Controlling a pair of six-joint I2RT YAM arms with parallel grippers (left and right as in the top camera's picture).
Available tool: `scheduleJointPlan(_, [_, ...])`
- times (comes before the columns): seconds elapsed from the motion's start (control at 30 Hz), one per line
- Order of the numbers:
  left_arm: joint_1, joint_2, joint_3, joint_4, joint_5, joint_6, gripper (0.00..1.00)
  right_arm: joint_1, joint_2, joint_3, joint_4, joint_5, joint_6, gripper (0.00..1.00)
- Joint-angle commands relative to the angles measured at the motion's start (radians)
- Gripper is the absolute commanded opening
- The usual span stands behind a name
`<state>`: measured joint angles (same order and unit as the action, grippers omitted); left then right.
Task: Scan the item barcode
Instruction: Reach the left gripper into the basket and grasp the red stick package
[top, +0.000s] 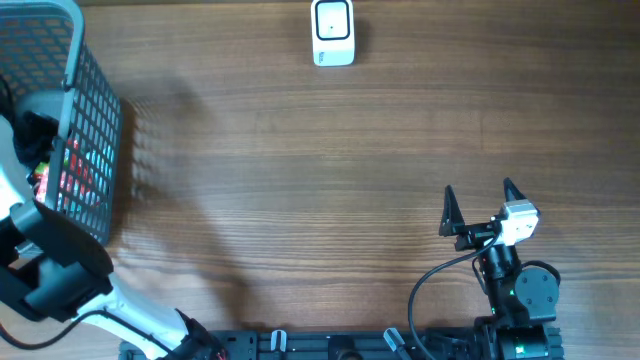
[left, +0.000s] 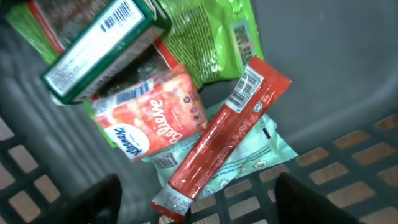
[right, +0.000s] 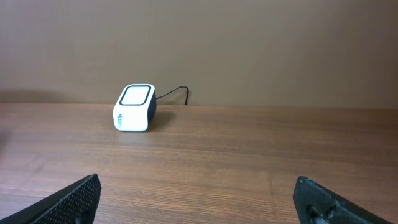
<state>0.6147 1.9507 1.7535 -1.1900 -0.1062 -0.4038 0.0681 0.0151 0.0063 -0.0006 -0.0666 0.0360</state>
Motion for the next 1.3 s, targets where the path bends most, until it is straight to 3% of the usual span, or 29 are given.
scheduleJointPlan(0.0, [0.005,0.026,-0.01,-0.004,0.039,0.006,0.59,-0.004,-0.001,-0.001,0.002,0.006,-0.01,1.0])
scheduleJointPlan(0.07, [0.005,0.026,-0.043,0.008,0.046,0.006,0.47,-0.004,-0.001,-0.001,0.002,0.006,-0.01,1.0])
scheduleJointPlan(0.1, [0.005,0.026,-0.053,0.012,0.045,0.006,0.47,-0.004,-0.001,-0.001,0.002,0.006,-0.01,1.0])
scheduleJointPlan(0.77, [0.005,0.026,-0.28,0.186,0.047,-0.008,0.5,-0.004,-0.001,-0.001,0.002,0.006,-0.01,1.0])
scheduleJointPlan(0.9, [0.005,0.026,-0.297,0.204,0.078,-0.009,0.36,-0.004,-0.001,-0.001,0.002,0.006,-0.01,1.0])
scheduleJointPlan(1.0, [0.006,0.026,-0.296,0.207,0.084,-0.008,0.16,-0.004,-0.001,-0.001,0.002,0.006,-0.01,1.0])
scheduleJointPlan(1.27, [0.008,-0.01,-0.144,0.105,0.082,-0.008,0.14,-0.004,-0.001,-0.001,0.002,0.006,-0.01,1.0])
